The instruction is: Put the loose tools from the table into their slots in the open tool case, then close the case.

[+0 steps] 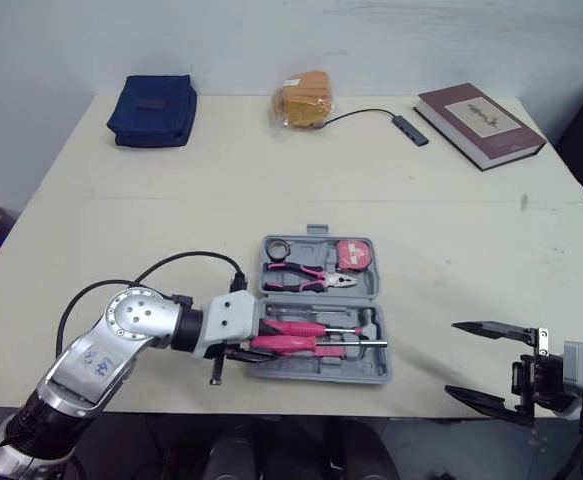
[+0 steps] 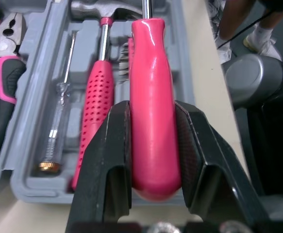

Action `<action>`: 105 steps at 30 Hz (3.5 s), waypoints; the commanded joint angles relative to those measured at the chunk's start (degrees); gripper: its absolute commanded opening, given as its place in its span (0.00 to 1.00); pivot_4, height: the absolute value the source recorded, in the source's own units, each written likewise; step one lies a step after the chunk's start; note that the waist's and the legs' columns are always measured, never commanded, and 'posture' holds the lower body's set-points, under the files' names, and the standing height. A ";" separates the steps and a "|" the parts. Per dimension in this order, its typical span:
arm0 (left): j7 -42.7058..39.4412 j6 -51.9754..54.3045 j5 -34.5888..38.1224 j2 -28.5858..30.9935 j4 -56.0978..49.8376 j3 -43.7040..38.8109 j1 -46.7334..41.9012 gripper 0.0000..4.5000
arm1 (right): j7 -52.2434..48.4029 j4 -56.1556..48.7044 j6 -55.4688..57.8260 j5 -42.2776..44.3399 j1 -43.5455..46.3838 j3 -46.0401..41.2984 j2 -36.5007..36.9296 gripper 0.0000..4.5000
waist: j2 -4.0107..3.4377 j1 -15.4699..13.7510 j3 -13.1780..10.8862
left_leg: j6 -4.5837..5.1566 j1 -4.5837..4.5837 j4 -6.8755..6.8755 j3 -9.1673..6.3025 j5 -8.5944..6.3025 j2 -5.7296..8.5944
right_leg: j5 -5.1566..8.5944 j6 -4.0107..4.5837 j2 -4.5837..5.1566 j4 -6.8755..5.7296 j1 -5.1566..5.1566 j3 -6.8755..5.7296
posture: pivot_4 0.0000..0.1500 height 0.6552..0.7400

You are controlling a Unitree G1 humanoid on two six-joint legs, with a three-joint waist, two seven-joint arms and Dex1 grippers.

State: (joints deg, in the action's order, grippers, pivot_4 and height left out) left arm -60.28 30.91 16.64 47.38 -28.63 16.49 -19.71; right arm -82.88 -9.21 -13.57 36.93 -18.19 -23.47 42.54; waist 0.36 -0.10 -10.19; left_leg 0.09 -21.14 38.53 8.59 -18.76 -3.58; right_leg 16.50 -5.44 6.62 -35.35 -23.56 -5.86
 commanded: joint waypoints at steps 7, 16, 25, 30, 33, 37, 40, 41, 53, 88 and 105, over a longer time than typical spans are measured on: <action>1.32 5.89 -1.86 -2.23 -2.11 5.15 -2.28 0.13 | -1.44 0.97 -4.54 0.11 -2.38 -1.64 -1.64 1.00 | 0.02 0.07 -0.01 | 0.02 -0.03 0.29 0.00 -0.01 -0.06 | 0.02 0.03 -0.03 -0.11 0.00 0.05 | 1.00 1.00; 1.90 6.37 -3.60 -1.14 -2.69 5.96 -1.65 0.13 | -1.89 2.16 -6.13 -0.08 -2.43 -0.91 -1.59 1.00 | 0.03 0.03 -0.02 | 0.03 -0.04 0.44 -0.04 -0.04 -0.09 | 0.04 0.07 -0.02 -0.20 0.02 0.06 | 1.00 1.00; 2.38 4.79 -1.45 -3.77 -2.45 3.71 -0.58 0.53 | -0.76 2.81 -5.87 -1.37 0.09 0.91 -1.72 1.00 | 0.04 0.00 -0.02 | 0.04 -0.04 0.50 -0.05 -0.04 -0.10 | 0.04 0.07 0.01 -0.25 0.02 0.07 | 1.00 1.00; -0.87 1.07 2.45 -4.24 -2.07 0.78 0.42 0.72 | 0.28 2.34 -5.51 -1.94 0.61 1.47 -1.92 1.00 | 0.05 0.01 -0.03 | 0.03 -0.05 0.51 -0.06 -0.05 -0.12 | 0.05 0.09 0.00 -0.26 0.02 0.06 | 1.00 1.00; -2.03 -4.51 4.38 -6.40 -0.35 -1.75 0.91 0.72 | 1.38 1.70 -5.10 -2.28 0.94 1.93 -1.89 1.00 | 0.04 0.02 -0.03 | 0.03 -0.05 0.53 -0.06 -0.05 -0.14 | 0.05 0.09 0.01 -0.27 0.03 0.06 | 1.00 1.00; -3.21 -9.64 6.35 -9.60 2.78 -3.74 1.72 0.67 | 2.87 1.01 -4.43 -2.47 1.06 2.25 -1.67 1.00 | 0.04 0.00 -0.02 | 0.03 -0.04 0.53 -0.06 -0.05 -0.12 | 0.05 0.09 0.01 -0.28 0.04 0.06 | 1.00 1.00; -3.60 -11.59 5.95 -10.92 4.99 -3.16 2.11 0.43 | 3.85 0.28 -3.85 -2.64 1.02 2.49 -1.50 1.00 | 0.04 0.01 -0.02 | 0.03 -0.03 0.55 -0.06 -0.05 -0.11 | 0.05 0.09 0.00 -0.28 0.05 0.05 | 1.00 1.00; -3.21 -12.18 5.19 -11.54 6.05 -2.47 2.55 0.31 | 4.27 -0.15 -3.56 -2.74 0.97 2.62 -1.50 1.00 | 0.04 0.02 -0.02 | 0.03 -0.03 0.55 -0.06 -0.05 -0.11 | 0.05 0.09 0.00 -0.29 0.05 0.05 | 1.00 1.00; -3.33 -15.96 -1.65 -11.62 10.44 2.56 4.40 0.01 | 6.76 -1.46 -1.88 -3.55 1.10 2.44 -1.05 1.00 | 0.03 0.03 -0.02 | 0.05 -0.04 0.54 -0.06 -0.06 -0.14 | 0.05 0.08 0.01 -0.28 0.05 0.04 | 1.00 1.00; -0.61 -13.60 -6.01 -12.39 17.75 7.81 4.36 0.01 | 12.53 -7.04 3.72 -4.04 2.38 4.06 -1.33 1.00 | -0.49 -0.45 1.14 | 0.45 0.25 0.53 -0.09 -0.32 -0.19 | 0.05 0.09 0.04 -0.21 0.32 0.04 | 1.00 1.00; 4.94 -14.64 4.47 -9.52 23.76 -16.73 5.43 0.00 | 26.55 5.05 19.05 -19.18 19.44 15.37 1.81 0.25 | -0.10 0.27 0.61 | 0.23 -0.09 0.52 -0.12 -0.19 -0.16 | 0.12 0.21 0.03 -0.34 -0.02 -0.08 | 1.00 1.00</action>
State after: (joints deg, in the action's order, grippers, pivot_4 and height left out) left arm -57.01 16.61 22.56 37.42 -5.40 0.70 -14.26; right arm -56.59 -4.61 5.72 19.12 0.14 -9.25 44.71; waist 0.26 0.17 -9.58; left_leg 0.18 -21.22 39.05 8.49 -18.88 -3.75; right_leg 16.62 -5.23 6.64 -35.69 -23.58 -5.93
